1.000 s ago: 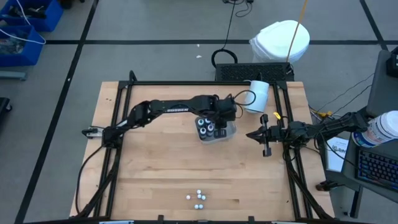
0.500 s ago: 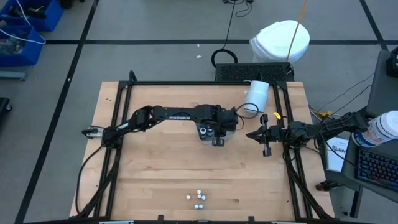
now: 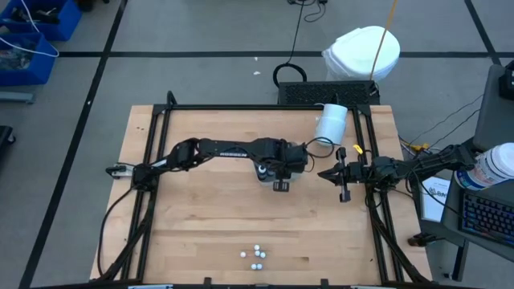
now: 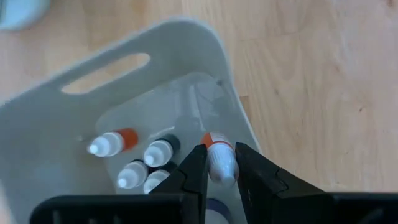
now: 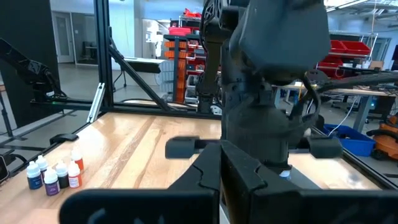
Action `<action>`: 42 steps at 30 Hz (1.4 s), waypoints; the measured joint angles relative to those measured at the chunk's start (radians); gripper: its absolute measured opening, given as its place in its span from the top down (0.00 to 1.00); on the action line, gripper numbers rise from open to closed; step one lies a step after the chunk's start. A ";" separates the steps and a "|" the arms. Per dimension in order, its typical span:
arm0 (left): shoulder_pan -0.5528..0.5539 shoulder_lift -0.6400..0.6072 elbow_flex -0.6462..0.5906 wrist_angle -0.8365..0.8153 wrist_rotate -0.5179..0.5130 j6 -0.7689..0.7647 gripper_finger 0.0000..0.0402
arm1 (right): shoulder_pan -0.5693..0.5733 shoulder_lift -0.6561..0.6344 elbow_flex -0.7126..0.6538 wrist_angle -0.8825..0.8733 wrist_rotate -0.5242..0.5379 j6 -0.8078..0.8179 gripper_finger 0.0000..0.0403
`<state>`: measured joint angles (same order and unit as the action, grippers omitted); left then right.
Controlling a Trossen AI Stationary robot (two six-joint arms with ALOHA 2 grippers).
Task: Pick & Place food coloring
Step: Put the small yellow food coloring bottle into the gray bin
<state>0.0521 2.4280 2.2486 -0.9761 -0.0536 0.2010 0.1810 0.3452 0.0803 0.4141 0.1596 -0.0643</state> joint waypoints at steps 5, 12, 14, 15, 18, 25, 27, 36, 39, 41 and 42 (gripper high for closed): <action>0.000 0.034 -0.001 -0.006 0.000 0.002 0.84 | 0.000 0.000 0.000 0.000 -0.001 0.000 1.00; 0.005 0.056 -0.001 -0.013 0.000 0.001 0.83 | 0.000 0.000 0.000 0.000 -0.003 -0.001 1.00; 0.005 0.053 -0.001 -0.010 0.000 0.001 0.83 | 0.000 0.000 0.000 0.000 -0.003 0.000 1.00; 0.005 0.053 -0.001 -0.009 0.000 0.004 0.83 | 0.000 0.000 0.000 0.000 -0.003 0.000 1.00; 0.005 0.053 -0.001 -0.012 0.000 0.004 0.81 | 0.000 0.000 0.000 -0.001 -0.004 0.000 1.00; 0.001 0.046 0.002 -0.014 -0.003 0.040 0.61 | 0.000 0.000 0.000 -0.001 -0.004 0.000 1.00; -0.002 0.046 0.037 -0.047 -0.004 0.042 0.55 | 0.000 0.000 0.000 -0.001 -0.004 0.000 1.00; -0.058 -0.199 0.085 -0.242 -0.111 0.051 0.41 | 0.000 0.001 0.000 -0.011 -0.004 -0.003 1.00; -0.074 -0.326 0.085 -0.364 -0.122 -0.032 0.43 | 0.000 0.002 0.000 -0.016 -0.003 -0.004 1.00; -0.087 -0.405 0.085 -0.455 -0.132 -0.108 0.48 | 0.000 0.002 0.000 -0.018 -0.004 -0.004 1.00; -0.096 -0.442 0.084 -0.493 -0.147 -0.151 0.51 | 0.000 0.002 0.000 -0.018 -0.004 -0.003 1.00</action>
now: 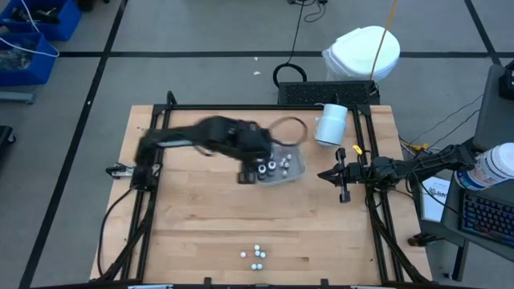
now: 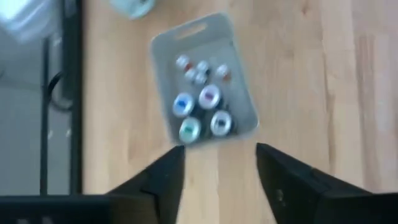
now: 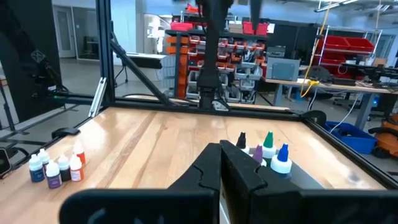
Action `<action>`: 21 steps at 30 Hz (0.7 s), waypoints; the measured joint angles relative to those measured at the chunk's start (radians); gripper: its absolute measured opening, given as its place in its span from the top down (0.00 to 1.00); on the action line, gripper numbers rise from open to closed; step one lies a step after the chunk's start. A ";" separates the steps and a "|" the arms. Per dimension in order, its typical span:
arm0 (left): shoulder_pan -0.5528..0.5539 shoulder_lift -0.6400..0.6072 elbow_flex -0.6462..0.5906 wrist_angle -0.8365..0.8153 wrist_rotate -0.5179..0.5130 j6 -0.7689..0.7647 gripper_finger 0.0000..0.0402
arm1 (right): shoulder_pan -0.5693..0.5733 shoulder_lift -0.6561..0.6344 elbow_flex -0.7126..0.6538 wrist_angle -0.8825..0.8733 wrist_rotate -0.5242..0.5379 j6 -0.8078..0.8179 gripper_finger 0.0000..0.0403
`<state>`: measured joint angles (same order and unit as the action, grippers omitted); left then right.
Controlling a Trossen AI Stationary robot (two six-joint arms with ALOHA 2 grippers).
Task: Pick & Place food coloring
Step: Put the small yellow food coloring bottle into the gray bin
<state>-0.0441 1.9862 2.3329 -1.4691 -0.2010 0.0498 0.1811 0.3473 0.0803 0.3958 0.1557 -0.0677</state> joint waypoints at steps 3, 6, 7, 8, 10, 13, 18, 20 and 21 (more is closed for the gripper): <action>-0.045 -0.119 -0.047 -0.101 -0.104 -0.139 0.67 | 0.000 0.000 0.000 -0.006 0.000 0.003 1.00; -0.104 -0.269 -0.173 -0.092 -0.180 -0.281 0.85 | 0.000 0.000 0.000 -0.009 0.000 0.003 1.00; -0.129 -0.328 -0.228 -0.086 -0.203 -0.334 0.91 | 0.000 0.000 0.000 -0.011 0.000 0.003 1.00; -0.156 -0.384 -0.289 -0.079 -0.237 -0.390 0.95 | 0.000 0.000 0.000 -0.013 -0.001 0.003 1.00; -0.220 -0.505 -0.426 -0.051 -0.329 -0.522 0.98 | 0.000 0.000 0.000 -0.014 -0.002 0.003 1.00; -0.341 -0.674 -0.683 0.039 -0.438 -0.670 0.96 | 0.000 0.000 0.000 -0.016 -0.003 0.003 1.00; -0.538 -0.925 -1.145 0.326 -0.615 -0.781 0.99 | 0.000 0.000 0.000 -0.024 -0.002 0.003 1.00; -0.593 -1.009 -1.317 0.486 -0.700 -0.792 0.98 | 0.000 0.002 0.000 -0.025 -0.002 0.003 1.00; -0.611 -1.041 -1.403 0.582 -0.735 -0.781 0.98 | 0.000 0.004 0.000 -0.027 -0.002 0.003 1.00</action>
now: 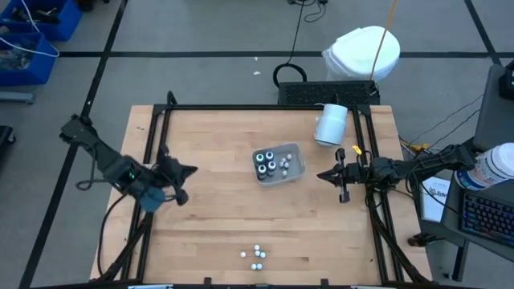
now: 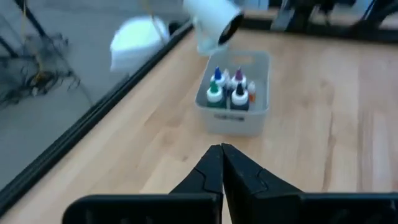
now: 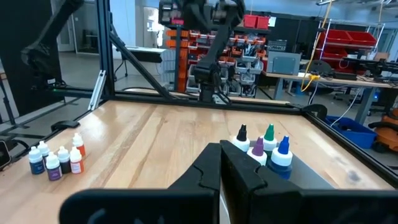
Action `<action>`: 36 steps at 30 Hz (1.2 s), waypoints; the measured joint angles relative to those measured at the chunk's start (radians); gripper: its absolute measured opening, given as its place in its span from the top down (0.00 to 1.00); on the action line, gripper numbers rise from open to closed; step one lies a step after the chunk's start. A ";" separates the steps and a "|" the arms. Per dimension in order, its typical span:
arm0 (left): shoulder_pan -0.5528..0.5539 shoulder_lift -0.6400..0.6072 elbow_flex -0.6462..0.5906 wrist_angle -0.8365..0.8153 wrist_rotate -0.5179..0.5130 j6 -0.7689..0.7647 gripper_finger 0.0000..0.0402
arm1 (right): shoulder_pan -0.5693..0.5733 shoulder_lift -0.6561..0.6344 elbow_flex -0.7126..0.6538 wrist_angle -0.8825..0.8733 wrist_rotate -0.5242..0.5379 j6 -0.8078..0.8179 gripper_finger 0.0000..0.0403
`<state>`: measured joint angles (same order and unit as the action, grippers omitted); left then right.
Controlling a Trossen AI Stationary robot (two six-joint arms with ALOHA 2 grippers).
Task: Pick & Place food coloring
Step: Put the small yellow food coloring bottle into the gray bin
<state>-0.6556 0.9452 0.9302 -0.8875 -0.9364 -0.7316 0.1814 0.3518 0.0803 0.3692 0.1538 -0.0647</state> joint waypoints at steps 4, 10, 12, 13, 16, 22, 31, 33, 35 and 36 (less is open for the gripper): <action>-0.027 -0.086 -0.280 0.400 -0.026 0.219 0.99 | 0.000 0.010 -0.008 0.010 0.000 -0.002 1.00; -0.054 -0.230 -0.468 0.700 0.040 0.519 0.99 | 0.000 0.012 -0.012 0.015 0.001 -0.007 1.00; -0.080 -0.303 -0.476 0.718 0.047 0.620 0.99 | 0.000 0.012 -0.013 0.016 0.001 -0.007 1.00; -0.088 -0.342 -0.476 0.732 0.054 0.672 0.99 | 0.000 0.012 -0.013 0.016 0.001 -0.007 1.00; -0.075 -0.475 -0.485 0.827 0.174 0.877 0.99 | 0.000 0.012 -0.014 0.016 0.001 -0.007 1.00; 0.123 -0.620 -0.593 1.137 0.656 1.142 0.99 | 0.000 0.033 -0.015 0.063 -0.055 -0.007 1.00; 0.361 -0.641 -0.815 1.275 0.858 1.044 0.99 | 0.000 0.094 -0.016 0.157 -0.154 -0.009 1.00; 0.381 -0.666 -0.841 1.306 0.863 1.053 1.00 | 0.000 0.102 -0.016 0.159 -0.154 -0.012 1.00; 0.396 -0.703 -0.862 1.308 0.866 1.064 0.99 | 0.000 0.110 -0.016 0.170 -0.151 -0.033 1.00; 0.404 -0.722 -0.875 1.304 0.866 1.064 0.99 | 0.000 0.113 -0.016 0.179 -0.142 -0.036 1.00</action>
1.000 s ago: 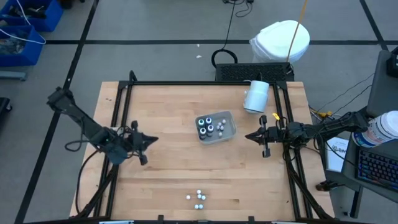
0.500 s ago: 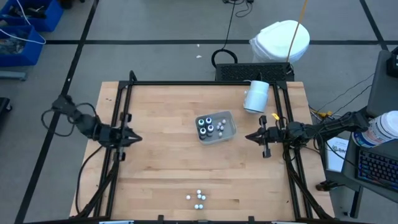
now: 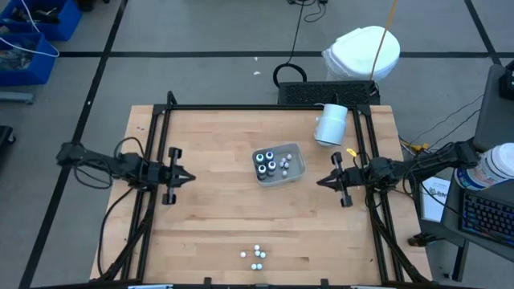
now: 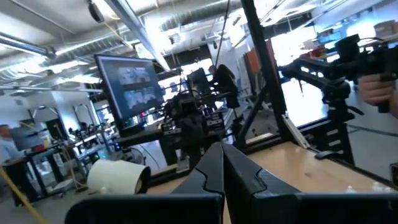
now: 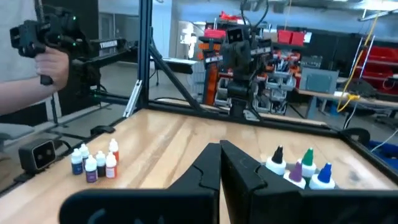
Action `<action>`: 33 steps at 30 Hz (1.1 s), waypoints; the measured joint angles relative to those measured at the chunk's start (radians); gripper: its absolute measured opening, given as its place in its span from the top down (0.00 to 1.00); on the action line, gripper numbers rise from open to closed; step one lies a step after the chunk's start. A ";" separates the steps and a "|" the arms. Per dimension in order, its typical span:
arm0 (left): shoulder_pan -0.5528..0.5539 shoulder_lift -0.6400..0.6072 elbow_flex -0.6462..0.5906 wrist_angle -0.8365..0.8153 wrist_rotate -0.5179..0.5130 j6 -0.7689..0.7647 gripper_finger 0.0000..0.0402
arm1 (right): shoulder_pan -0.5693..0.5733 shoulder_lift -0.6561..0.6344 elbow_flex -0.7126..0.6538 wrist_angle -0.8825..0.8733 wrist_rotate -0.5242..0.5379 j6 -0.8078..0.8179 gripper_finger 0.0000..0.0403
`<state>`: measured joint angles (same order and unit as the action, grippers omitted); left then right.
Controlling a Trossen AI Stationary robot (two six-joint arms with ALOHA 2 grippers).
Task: Pick & Place food coloring
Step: Put the small yellow food coloring bottle into the gray bin
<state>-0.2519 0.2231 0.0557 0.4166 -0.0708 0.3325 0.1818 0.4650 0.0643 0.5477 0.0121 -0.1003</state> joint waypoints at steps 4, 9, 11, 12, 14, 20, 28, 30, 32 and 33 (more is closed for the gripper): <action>0.024 -0.053 -0.029 -0.029 0.007 -0.035 0.99 | 0.012 0.019 -0.001 0.011 0.108 0.013 1.00; 0.029 -0.060 -0.042 -0.055 -0.007 -0.162 0.99 | 0.071 0.092 0.031 0.022 0.208 0.074 1.00; 0.029 -0.060 -0.042 -0.055 -0.038 -0.221 0.99 | 0.121 0.153 0.081 0.038 0.260 0.088 1.00; 0.029 -0.060 -0.042 -0.055 -0.053 -0.240 0.99 | 0.150 0.194 0.106 0.038 0.290 0.088 1.00; 0.029 -0.060 -0.042 -0.055 -0.081 -0.269 0.98 | 0.203 0.296 0.170 0.031 0.357 0.086 1.00; 0.029 -0.060 -0.042 -0.101 -0.088 -0.286 0.94 | 0.309 0.650 0.493 -0.160 0.460 0.090 1.00; 0.029 -0.060 -0.042 -0.161 -0.088 -0.298 0.97 | 0.381 1.105 1.104 -0.762 0.456 0.291 1.00; 0.029 -0.060 -0.042 -0.161 -0.088 -0.312 0.98 | 0.393 1.215 1.260 -0.904 0.434 0.307 1.00; 0.029 -0.060 -0.042 -0.162 -0.088 -0.313 0.99 | 0.403 1.308 1.413 -1.014 0.384 0.320 1.00; 0.029 -0.060 -0.042 -0.161 -0.088 -0.311 0.99 | 0.404 1.348 1.480 -1.059 0.351 0.327 1.00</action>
<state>-0.2230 0.1635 0.0139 0.2552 -0.1585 0.0220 0.5858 1.8128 1.5441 -0.5113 0.3635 0.2269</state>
